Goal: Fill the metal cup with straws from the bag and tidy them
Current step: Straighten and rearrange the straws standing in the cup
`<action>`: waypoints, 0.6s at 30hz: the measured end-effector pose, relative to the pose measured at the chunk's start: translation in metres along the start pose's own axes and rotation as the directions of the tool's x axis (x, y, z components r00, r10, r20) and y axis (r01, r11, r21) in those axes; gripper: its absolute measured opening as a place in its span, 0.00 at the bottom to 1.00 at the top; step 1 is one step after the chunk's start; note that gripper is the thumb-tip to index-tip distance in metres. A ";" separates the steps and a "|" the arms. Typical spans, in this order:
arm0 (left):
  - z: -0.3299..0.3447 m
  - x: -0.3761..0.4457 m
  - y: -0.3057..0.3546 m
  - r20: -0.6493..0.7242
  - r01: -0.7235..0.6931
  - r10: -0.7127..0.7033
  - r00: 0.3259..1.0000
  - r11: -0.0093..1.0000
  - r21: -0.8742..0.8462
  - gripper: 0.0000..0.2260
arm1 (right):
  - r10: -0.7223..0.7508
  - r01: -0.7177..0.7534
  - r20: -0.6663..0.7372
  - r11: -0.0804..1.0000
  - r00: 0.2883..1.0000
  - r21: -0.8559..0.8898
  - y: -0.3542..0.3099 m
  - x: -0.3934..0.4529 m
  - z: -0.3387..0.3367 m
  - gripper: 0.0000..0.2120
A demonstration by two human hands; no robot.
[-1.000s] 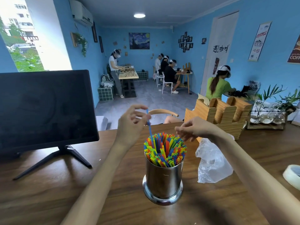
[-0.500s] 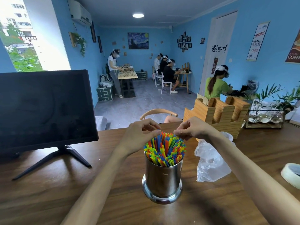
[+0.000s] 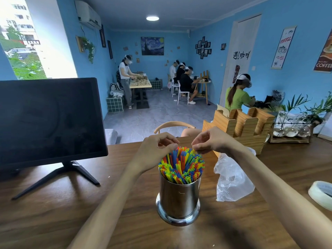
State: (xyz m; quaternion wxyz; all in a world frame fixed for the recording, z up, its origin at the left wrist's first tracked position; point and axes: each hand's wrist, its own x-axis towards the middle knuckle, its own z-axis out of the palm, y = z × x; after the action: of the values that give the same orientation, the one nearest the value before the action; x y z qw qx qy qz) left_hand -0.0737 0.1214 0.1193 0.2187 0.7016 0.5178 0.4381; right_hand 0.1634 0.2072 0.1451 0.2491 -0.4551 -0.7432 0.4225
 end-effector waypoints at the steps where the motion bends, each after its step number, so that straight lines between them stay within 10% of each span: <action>1: 0.000 0.000 0.000 -0.005 -0.003 0.003 1.000 1.000 -0.002 0.03 | -0.022 0.022 -0.029 1.000 0.999 -0.009 -0.001 -0.001 -0.001 0.03; 6: 0.002 0.001 0.002 -0.039 0.005 -0.006 0.999 1.000 -0.024 0.03 | -0.219 0.218 -0.267 0.975 0.939 -0.032 -0.024 -0.009 -0.013 0.06; 13: 0.017 0.003 0.005 0.047 0.050 -0.048 0.998 0.998 -0.049 0.05 | -0.438 0.660 -0.660 0.742 0.610 0.118 -0.066 -0.028 -0.013 0.04; 18: 0.021 0.008 0.010 -0.103 0.029 -0.036 0.994 0.997 -0.067 0.07 | -0.288 0.671 -0.696 0.645 0.657 0.366 -0.067 -0.029 -0.009 0.06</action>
State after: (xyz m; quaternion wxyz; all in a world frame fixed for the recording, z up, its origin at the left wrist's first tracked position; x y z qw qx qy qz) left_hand -0.0501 0.1277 0.1189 0.2216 0.6617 0.5252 0.4871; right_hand 0.1525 0.1703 0.2077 0.7005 -0.2307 -0.5542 0.3859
